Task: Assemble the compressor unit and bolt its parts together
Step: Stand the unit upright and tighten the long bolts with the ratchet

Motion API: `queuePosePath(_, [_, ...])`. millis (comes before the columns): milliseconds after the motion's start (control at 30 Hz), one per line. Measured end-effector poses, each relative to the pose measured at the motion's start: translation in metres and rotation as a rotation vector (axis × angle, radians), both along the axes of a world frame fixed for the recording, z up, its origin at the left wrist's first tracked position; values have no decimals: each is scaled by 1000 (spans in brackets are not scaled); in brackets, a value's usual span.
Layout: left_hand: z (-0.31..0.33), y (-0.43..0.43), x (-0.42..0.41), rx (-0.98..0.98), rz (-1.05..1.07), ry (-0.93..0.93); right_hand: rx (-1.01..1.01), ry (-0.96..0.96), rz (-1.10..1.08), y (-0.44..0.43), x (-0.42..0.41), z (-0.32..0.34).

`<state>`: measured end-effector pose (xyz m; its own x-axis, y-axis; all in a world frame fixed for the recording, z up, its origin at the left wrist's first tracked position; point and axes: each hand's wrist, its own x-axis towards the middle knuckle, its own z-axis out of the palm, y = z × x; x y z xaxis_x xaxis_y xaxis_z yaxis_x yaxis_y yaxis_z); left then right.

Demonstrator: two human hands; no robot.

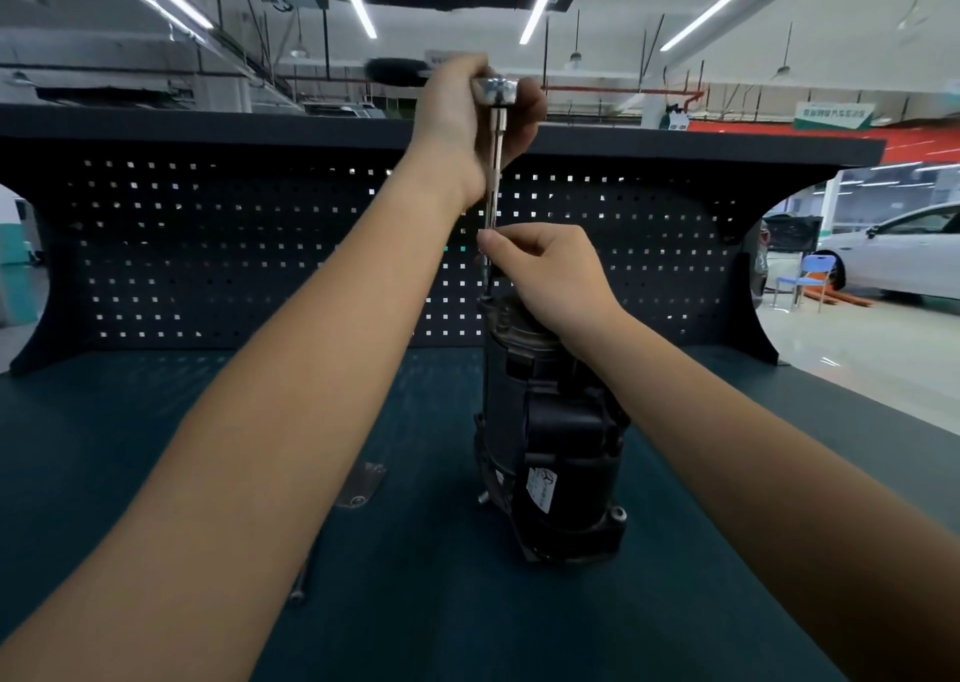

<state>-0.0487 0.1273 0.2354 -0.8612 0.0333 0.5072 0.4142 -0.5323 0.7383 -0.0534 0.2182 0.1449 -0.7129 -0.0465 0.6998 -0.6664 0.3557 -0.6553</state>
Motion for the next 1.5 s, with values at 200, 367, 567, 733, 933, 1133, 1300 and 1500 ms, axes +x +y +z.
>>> queuePosePath(200, [-28,14,1,89,648,646,33,20,15,-1,3,-1])
queuePosePath(367, [-22,9,3,107,445,568,16,24,29,0,4,0])
queuePosePath(567, [-7,-3,-3,157,-116,128,-34,2,50,1,1,0])
queuePosePath(733, [7,-23,-5,-240,-473,-78,-25,6,49,0,1,-1])
queuePosePath(933, [-8,1,3,190,73,141,-15,54,-23,-4,6,0])
queuePosePath(1133, [-37,22,18,278,563,568,7,65,-10,-4,8,0])
queuePosePath(1300, [-24,19,15,257,473,402,-8,0,46,-2,8,1])
queuePosePath(1500, [-2,-5,8,19,32,73,-116,-156,89,-5,5,9])
